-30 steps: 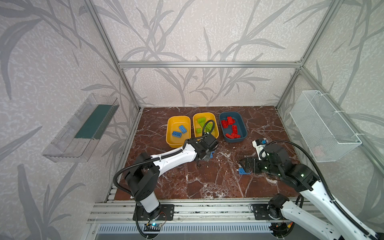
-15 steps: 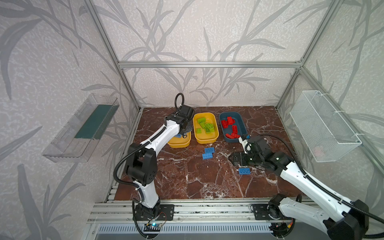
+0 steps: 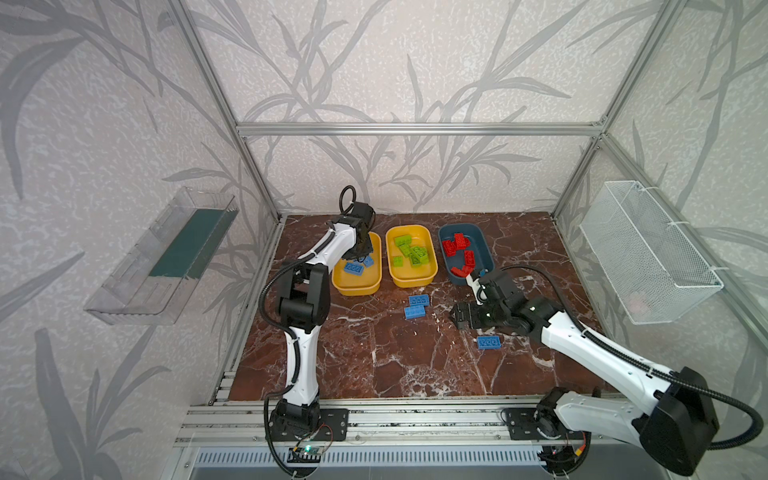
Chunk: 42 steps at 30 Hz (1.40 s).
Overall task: Sort the legos into containers by color
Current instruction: 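Carry the blue brick with the left gripper into the yellow tub and release, then grasp a blue brick with the right gripper while the left gripper withdraws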
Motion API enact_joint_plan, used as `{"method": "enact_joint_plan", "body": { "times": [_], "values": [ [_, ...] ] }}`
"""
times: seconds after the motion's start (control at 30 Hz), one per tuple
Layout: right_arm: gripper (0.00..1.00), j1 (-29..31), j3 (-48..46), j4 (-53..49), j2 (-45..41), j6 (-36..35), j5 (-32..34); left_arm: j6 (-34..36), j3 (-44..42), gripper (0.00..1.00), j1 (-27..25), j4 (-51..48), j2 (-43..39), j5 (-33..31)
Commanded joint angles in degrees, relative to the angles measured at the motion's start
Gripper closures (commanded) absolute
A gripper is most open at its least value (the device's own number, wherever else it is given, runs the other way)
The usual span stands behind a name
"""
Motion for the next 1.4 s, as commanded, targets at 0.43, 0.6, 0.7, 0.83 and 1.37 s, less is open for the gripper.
{"method": "enact_joint_plan", "body": {
  "times": [0.43, 0.6, 0.7, 0.83, 1.37],
  "values": [
    [0.01, 12.14, 8.68, 2.46, 16.57, 3.29, 9.41, 0.35, -17.70, 0.09, 0.34, 6.44, -17.42, -1.54],
    [0.01, 13.50, 12.32, 1.72, 22.77, 5.47, 10.87, -3.79, -36.56, 0.06, -0.90, 11.62, -33.76, -5.04],
    [0.01, 14.39, 13.63, 2.76, 25.83, 6.78, 11.82, -6.07, -47.52, 0.06, -2.37, 13.65, -43.47, -5.28],
    [0.01, 15.02, 15.94, 3.20, 30.45, 7.97, 13.05, -9.51, -59.44, 0.06, -5.14, 14.53, -56.08, -5.37],
    [0.02, 15.41, 29.09, 0.57, 44.31, 11.68, 16.88, -13.47, -79.35, 0.04, -7.57, 13.38, -84.64, 1.37]
  ]
}}
